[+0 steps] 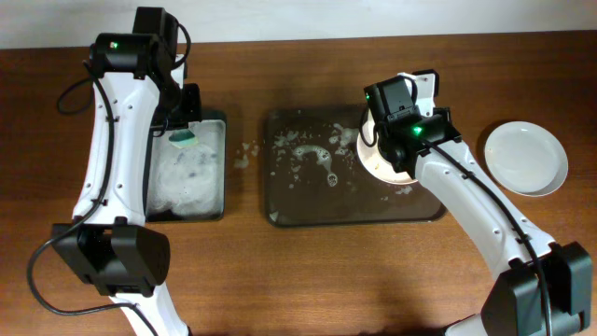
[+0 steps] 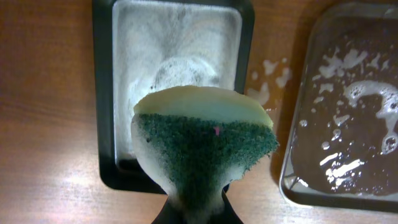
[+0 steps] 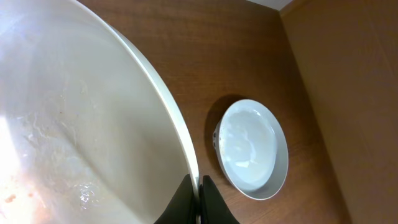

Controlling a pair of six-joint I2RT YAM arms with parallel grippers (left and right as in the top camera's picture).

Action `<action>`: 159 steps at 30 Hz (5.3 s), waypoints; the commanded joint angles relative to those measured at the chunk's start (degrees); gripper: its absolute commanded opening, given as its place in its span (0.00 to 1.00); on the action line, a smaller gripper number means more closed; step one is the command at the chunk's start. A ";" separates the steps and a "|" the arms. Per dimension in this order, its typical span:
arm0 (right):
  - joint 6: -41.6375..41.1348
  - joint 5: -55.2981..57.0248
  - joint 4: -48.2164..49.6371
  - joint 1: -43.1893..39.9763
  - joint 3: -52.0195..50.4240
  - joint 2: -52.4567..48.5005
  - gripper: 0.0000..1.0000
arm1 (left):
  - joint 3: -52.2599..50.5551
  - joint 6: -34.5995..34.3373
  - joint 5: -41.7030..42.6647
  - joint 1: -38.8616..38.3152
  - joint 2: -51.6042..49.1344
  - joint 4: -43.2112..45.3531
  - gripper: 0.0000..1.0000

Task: Clean dirty plates on tray and stack at the side
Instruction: 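Carry the plate right and stack it on the cleaned plate, then move right gripper back to the tray and grip the last white plate's rim, then lift and tilt the last white plate upright with right gripper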

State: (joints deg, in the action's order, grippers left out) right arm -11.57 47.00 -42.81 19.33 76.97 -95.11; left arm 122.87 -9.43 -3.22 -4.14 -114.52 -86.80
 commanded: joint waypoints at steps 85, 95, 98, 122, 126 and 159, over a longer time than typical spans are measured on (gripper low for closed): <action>3.91 -64.78 -29.88 -43.28 28.44 -13.00 0.63 | -0.28 0.76 2.12 -1.22 1.99 2.43 0.01; 2.05 -55.74 -25.86 -28.72 23.80 -13.44 0.62 | -0.28 0.76 2.14 -1.22 1.99 3.30 0.01; 0.20 -55.49 -22.69 -26.08 18.93 -14.25 0.61 | -0.26 0.76 2.14 -1.22 1.99 3.72 0.01; -1.38 -55.58 -18.88 -24.22 9.60 -14.23 0.57 | -0.26 0.74 2.25 -1.22 1.99 4.74 0.01; -1.38 -55.56 -18.91 -24.15 9.60 -14.23 0.58 | -0.28 0.76 2.40 -1.22 1.99 4.50 0.01; -3.39 -52.70 -2.89 -15.63 -7.02 -14.23 0.28 | -0.28 0.74 2.38 -1.22 1.99 6.64 0.01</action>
State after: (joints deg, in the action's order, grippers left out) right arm -15.16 -5.54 -43.83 -1.10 70.26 -108.99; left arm 122.83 -9.43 -0.89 -5.34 -114.52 -80.29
